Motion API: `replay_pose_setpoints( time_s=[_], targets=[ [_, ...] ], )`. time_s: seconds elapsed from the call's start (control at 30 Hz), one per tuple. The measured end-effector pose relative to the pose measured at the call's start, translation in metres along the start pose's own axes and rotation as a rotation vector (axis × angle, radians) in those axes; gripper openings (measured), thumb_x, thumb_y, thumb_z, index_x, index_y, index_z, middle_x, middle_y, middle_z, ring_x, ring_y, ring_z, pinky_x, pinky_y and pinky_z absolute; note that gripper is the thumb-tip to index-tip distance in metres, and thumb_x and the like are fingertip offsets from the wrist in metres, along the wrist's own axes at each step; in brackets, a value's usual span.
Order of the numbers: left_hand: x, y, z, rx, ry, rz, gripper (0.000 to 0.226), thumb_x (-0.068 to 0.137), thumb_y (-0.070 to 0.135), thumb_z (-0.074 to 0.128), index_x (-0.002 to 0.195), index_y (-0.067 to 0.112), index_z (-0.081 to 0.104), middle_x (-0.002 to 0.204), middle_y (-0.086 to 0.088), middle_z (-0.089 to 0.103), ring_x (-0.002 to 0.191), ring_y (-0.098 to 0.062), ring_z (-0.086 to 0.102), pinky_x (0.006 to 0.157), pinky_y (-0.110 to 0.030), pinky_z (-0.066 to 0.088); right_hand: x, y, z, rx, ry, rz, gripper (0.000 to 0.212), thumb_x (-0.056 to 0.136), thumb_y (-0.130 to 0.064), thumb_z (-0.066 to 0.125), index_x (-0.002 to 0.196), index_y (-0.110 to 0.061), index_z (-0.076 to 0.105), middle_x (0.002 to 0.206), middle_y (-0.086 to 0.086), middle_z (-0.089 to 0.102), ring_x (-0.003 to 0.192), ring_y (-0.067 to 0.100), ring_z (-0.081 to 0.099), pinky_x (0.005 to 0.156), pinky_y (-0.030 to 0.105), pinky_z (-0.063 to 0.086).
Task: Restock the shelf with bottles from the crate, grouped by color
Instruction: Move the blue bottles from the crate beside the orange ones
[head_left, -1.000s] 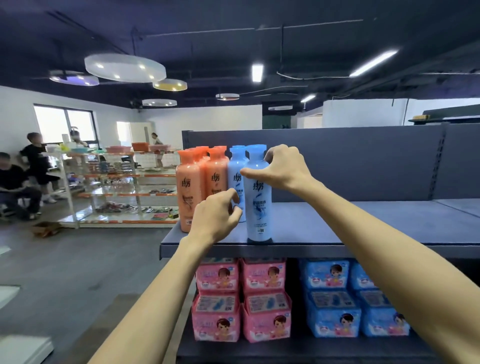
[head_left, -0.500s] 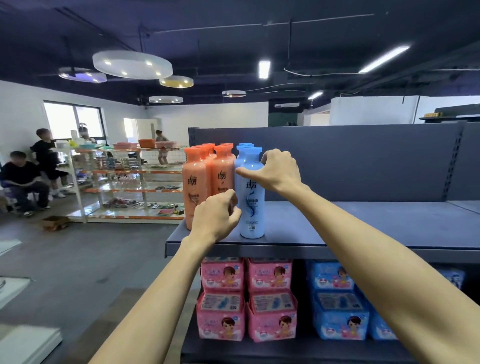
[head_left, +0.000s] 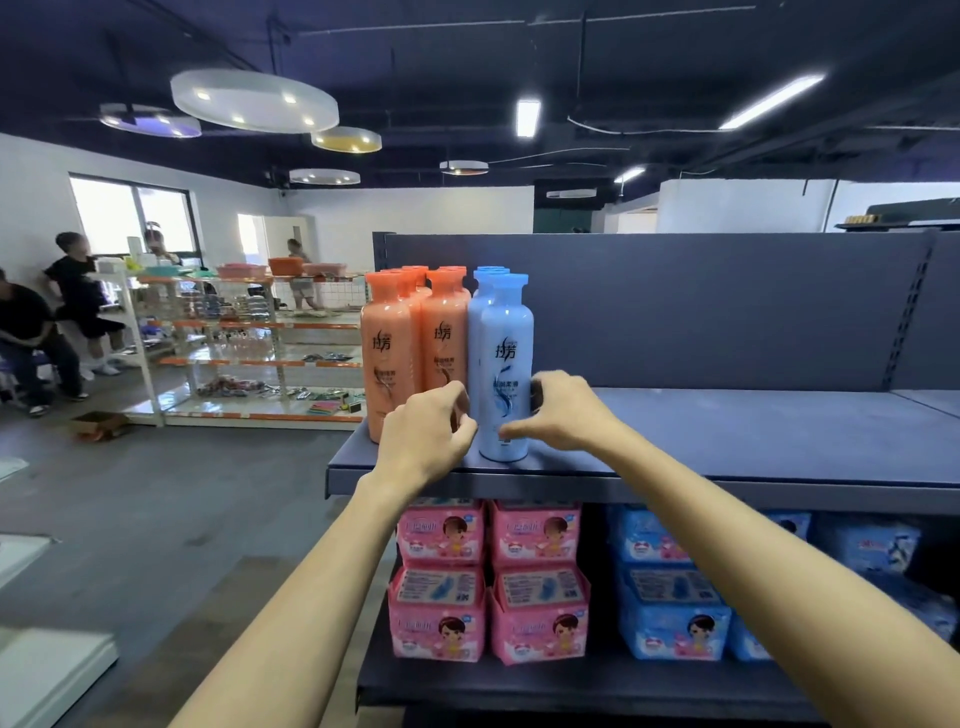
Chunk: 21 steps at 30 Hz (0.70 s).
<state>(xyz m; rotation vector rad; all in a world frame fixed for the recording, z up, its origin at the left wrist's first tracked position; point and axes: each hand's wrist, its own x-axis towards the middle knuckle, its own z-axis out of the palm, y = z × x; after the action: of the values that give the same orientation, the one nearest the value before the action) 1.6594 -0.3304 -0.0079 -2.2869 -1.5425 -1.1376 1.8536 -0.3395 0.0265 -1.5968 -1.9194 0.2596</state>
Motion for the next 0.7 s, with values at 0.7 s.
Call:
replay_pose_setpoints(
  time_s=[0.7],
  targets=[
    [0.013,-0.012,0.009,0.066,-0.002,-0.024,0.01,0.084,0.03,0.053,0.091,0.022,0.054,0.086,0.002,0.069,0.082,-0.031,0.061,0.064,-0.034,0.045,0.03,0.001,0.037,0.027,0.012,0.088,0.05,0.065,-0.039,0.089,0.094,-0.008,0.062,0.088,0.006,0.069,0.075,0.021,0.067,0.057,0.032,0.054]
  ],
)
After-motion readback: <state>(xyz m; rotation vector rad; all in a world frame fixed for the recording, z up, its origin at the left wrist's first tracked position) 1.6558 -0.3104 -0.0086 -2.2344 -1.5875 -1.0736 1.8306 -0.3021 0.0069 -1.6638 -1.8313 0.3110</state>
